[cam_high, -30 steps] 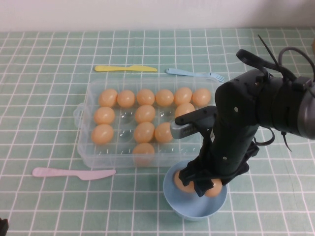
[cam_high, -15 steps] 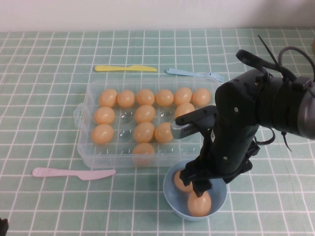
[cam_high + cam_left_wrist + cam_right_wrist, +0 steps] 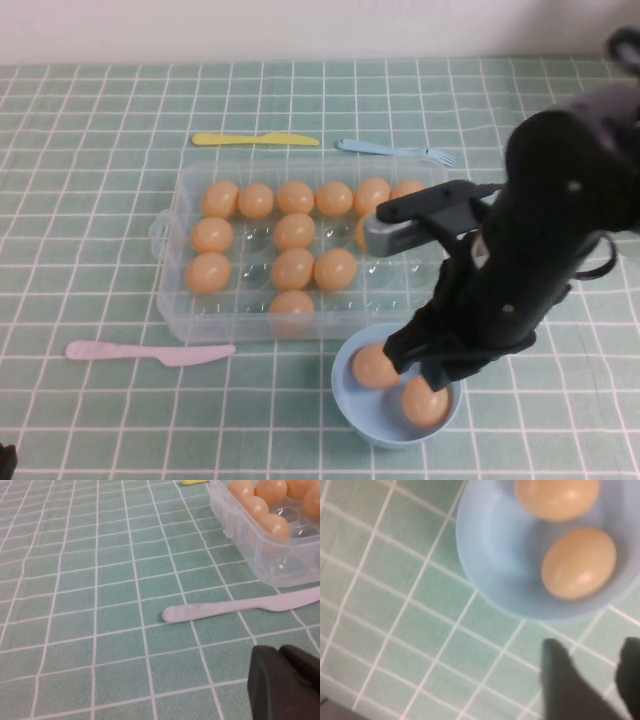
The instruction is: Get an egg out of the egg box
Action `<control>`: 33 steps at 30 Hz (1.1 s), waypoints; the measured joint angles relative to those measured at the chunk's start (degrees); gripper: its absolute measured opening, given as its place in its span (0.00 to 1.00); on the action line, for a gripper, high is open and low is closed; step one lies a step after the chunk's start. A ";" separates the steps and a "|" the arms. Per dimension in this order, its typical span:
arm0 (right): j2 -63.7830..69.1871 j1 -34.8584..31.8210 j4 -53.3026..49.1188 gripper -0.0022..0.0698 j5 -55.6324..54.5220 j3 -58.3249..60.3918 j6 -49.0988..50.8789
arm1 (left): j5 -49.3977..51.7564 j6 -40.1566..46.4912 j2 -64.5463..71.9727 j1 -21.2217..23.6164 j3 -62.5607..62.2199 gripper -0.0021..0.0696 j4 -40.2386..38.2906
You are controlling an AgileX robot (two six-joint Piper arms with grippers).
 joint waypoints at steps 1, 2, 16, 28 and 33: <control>-1.35 0.00 0.15 0.32 1.06 0.00 0.00 | 0.00 0.00 0.00 0.00 0.00 0.02 0.00; -2.57 0.00 0.15 0.26 1.60 0.00 0.00 | 0.00 0.00 0.00 0.00 0.00 0.02 0.00; -22.46 0.57 -0.07 0.01 3.09 8.36 -3.88 | 0.00 0.00 0.00 0.00 0.00 0.02 0.00; -35.09 0.57 -2.86 0.01 0.89 22.08 -5.75 | 0.00 0.00 0.00 0.00 0.00 0.02 0.00; -39.15 -0.70 -4.33 0.01 -13.78 33.05 -5.87 | 0.00 0.00 0.00 0.00 0.00 0.02 0.00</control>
